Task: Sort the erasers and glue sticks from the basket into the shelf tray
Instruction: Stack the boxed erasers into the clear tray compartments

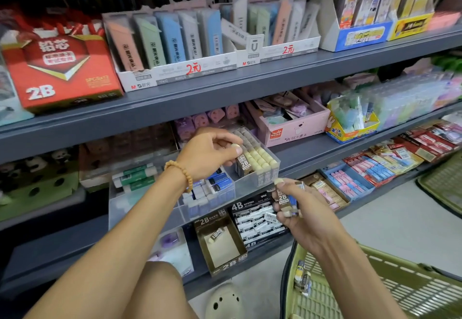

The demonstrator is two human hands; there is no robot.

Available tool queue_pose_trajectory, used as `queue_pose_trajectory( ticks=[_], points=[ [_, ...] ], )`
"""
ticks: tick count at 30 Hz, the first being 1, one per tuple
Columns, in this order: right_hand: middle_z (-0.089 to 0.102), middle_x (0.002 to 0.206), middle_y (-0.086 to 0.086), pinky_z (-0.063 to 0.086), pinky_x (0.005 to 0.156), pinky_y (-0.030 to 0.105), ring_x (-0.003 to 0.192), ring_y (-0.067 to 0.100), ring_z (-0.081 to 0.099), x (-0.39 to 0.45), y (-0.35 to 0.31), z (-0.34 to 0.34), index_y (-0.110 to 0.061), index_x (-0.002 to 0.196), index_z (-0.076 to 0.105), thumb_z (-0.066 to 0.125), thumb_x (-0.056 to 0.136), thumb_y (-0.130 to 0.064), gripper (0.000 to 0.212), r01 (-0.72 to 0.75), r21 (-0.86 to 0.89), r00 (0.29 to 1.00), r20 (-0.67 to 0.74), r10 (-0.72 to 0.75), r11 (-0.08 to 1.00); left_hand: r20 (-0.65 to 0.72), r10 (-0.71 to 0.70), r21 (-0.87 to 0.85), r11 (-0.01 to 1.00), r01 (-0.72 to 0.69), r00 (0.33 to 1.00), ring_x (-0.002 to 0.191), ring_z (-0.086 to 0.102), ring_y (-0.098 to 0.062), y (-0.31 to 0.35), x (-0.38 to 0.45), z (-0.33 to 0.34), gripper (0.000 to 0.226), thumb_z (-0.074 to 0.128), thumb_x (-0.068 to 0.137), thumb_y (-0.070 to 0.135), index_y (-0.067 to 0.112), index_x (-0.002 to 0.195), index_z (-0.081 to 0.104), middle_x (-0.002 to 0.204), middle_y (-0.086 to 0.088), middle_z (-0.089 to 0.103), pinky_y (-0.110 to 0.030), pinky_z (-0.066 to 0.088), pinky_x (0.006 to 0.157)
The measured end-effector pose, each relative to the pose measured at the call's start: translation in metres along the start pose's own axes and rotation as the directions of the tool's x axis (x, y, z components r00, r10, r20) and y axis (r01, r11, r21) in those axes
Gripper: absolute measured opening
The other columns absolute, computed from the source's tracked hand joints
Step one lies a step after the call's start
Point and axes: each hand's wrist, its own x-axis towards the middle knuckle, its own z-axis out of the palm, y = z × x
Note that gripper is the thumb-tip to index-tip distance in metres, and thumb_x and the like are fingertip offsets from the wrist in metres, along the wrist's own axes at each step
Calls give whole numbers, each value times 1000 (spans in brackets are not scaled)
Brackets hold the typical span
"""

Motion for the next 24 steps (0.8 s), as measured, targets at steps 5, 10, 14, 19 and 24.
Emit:
queue_pose_trajectory(
  ticks=[5, 10, 14, 19, 24],
  points=[
    [61, 83, 15, 48, 44, 23, 66, 21, 55, -2, 0, -8, -4, 95, 59, 63, 84, 9, 18, 14, 51, 1000, 14, -15, 999, 0, 58, 282, 958, -56, 998, 78, 68, -18, -2, 18, 4, 6, 74, 83, 23, 26, 88, 71, 84, -1, 70, -32, 57, 76],
    [65, 86, 18, 52, 48, 23, 64, 18, 58, -1, 1, -16, -4, 91, 60, 67, 80, 10, 20, 3, 12, 1000, 0, -3, 1000, 61, 101, 377, 919, -117, 993, 62, 58, -4, 5, 27, 7, 7, 75, 82, 18, 16, 88, 73, 70, 10, 63, -8, 42, 55],
    [67, 92, 20, 54, 50, 24, 66, 20, 65, 1, 4, -21, 2, 111, 59, 74, 70, 3, 43, -6, 19, 1000, -9, 6, 1000, 67, 121, 360, 923, -137, 990, 60, 61, -7, 11, 31, 4, 7, 76, 80, 16, 16, 87, 74, 68, 8, 67, -18, 51, 62],
    [69, 82, 16, 54, 48, 23, 61, 21, 65, 1, 3, -24, 1, 100, 59, 68, 85, 1, 17, -5, -15, 999, 39, 5, 1000, 185, 37, 423, 899, -114, 982, 62, 62, -3, 3, 31, 10, 9, 74, 83, 18, 14, 91, 73, 81, 0, 71, -16, 53, 66],
    [66, 79, 15, 52, 46, 23, 55, 20, 62, 2, 6, -24, -1, 107, 61, 67, 90, -7, 19, 4, -65, 996, 92, 2, 998, 176, 65, 520, 841, -149, 982, 66, 60, -3, -10, 36, 28, 7, 76, 80, 22, 21, 86, 72, 77, 12, 65, -10, 43, 60]
  ],
)
